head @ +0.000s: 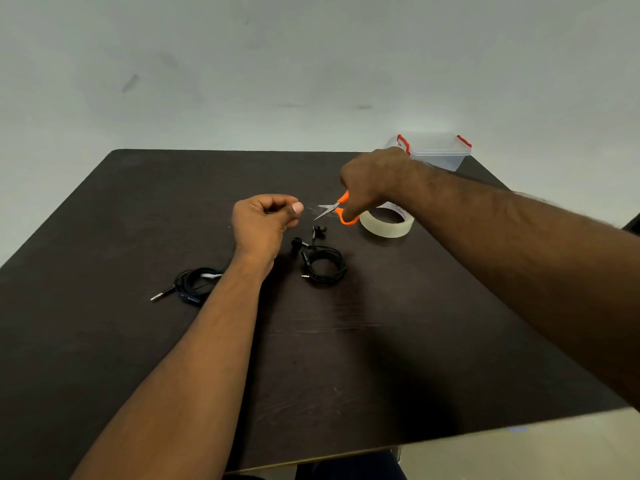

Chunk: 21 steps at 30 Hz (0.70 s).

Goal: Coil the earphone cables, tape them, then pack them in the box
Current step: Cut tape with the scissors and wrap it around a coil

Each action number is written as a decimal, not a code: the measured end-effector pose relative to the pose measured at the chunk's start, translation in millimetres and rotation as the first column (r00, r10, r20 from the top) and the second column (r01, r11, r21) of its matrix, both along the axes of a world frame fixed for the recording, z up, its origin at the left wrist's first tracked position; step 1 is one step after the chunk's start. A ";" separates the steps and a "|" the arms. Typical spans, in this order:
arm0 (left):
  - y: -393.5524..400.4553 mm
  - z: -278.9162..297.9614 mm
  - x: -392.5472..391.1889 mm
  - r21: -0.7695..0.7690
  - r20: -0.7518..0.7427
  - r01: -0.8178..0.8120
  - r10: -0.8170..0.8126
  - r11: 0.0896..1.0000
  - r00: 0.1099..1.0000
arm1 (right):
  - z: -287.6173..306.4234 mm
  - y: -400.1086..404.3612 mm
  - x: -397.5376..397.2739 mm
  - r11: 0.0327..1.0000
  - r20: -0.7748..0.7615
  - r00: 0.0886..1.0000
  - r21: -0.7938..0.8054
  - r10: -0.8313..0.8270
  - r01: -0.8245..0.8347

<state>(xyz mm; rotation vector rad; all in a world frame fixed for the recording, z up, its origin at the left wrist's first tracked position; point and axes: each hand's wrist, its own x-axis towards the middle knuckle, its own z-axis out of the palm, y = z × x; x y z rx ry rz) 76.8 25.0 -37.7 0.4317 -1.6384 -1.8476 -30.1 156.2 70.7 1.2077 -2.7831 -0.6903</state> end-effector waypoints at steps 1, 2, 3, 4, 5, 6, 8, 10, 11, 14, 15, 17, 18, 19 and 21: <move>-0.1 0.4 0.2 0.000 0.001 -0.002 0.002 1.000 1.000 | -0.4 -0.5 -0.2 1.000 -0.004 1.000 -0.008 0.001 -0.001; -0.3 0.7 0.3 0.002 0.001 -0.004 0.004 1.000 1.000 | -0.9 -0.9 -0.7 1.000 -0.005 1.000 -0.016 0.005 -0.005; -0.3 1.1 0.5 0.003 0.001 -0.004 0.004 1.000 1.000 | -1.6 -1.3 -1.2 1.000 -0.002 1.000 -0.023 0.009 -0.009; -0.2 1.4 0.6 0.003 0.002 -0.006 0.006 1.000 1.000 | -2.1 -1.5 -1.6 1.000 0.003 1.000 -0.027 0.011 -0.011; 0.0 1.7 0.4 0.002 0.004 -0.007 0.007 1.000 1.000 | -2.6 -1.9 -1.9 0.999 0.007 1.000 -0.031 0.012 -0.012; 0.2 1.7 0.3 0.000 0.008 -0.009 0.009 1.000 1.000 | -3.1 -1.9 -1.9 0.999 0.011 1.000 -0.038 0.013 -0.012; 0.4 1.6 0.4 -0.001 0.015 -0.010 0.010 1.000 1.000 | -4.3 -1.7 -1.7 0.998 0.014 1.000 -0.058 0.014 -0.013; 0.4 1.4 0.5 -0.001 0.016 -0.011 0.011 1.000 1.000 | -5.7 -0.4 -0.6 0.997 0.009 1.000 -0.077 0.018 -0.017; 0.2 1.3 0.5 -0.002 0.016 -0.013 0.013 1.000 1.000 | -6.7 0.7 0.2 0.996 0.000 1.000 -0.089 0.021 -0.021; -0.3 0.8 1.3 -0.006 0.019 -0.027 0.027 1.000 0.999 | -10.9 4.4 3.0 0.990 -0.030 0.999 -0.141 0.022 -0.026; -0.3 0.8 1.5 -0.007 0.021 -0.033 0.033 0.999 0.999 | -12.9 5.2 4.0 0.987 -0.038 0.999 -0.158 0.019 -0.024; -0.4 2.3 2.2 0.015 0.007 -0.047 0.047 0.999 0.999 | -17.3 7.3 6.1 0.981 -0.055 0.998 -0.195 0.002 -0.013; -0.8 3.1 2.8 0.044 -0.010 -0.057 0.058 0.997 0.998 | -19.5 8.5 7.1 0.978 -0.060 0.998 -0.210 -0.008 -0.004; -2.2 4.1 3.5 0.081 -0.031 -0.071 0.074 0.994 0.997 | -21.6 9.7 7.8 0.975 -0.065 0.998 -0.221 -0.022 0.007; -6.6 5.5 5.2 0.165 -0.066 -0.103 0.115 0.981 0.991 | -25.4 13.2 8.2 0.969 -0.067 0.996 -0.244 -0.058 0.040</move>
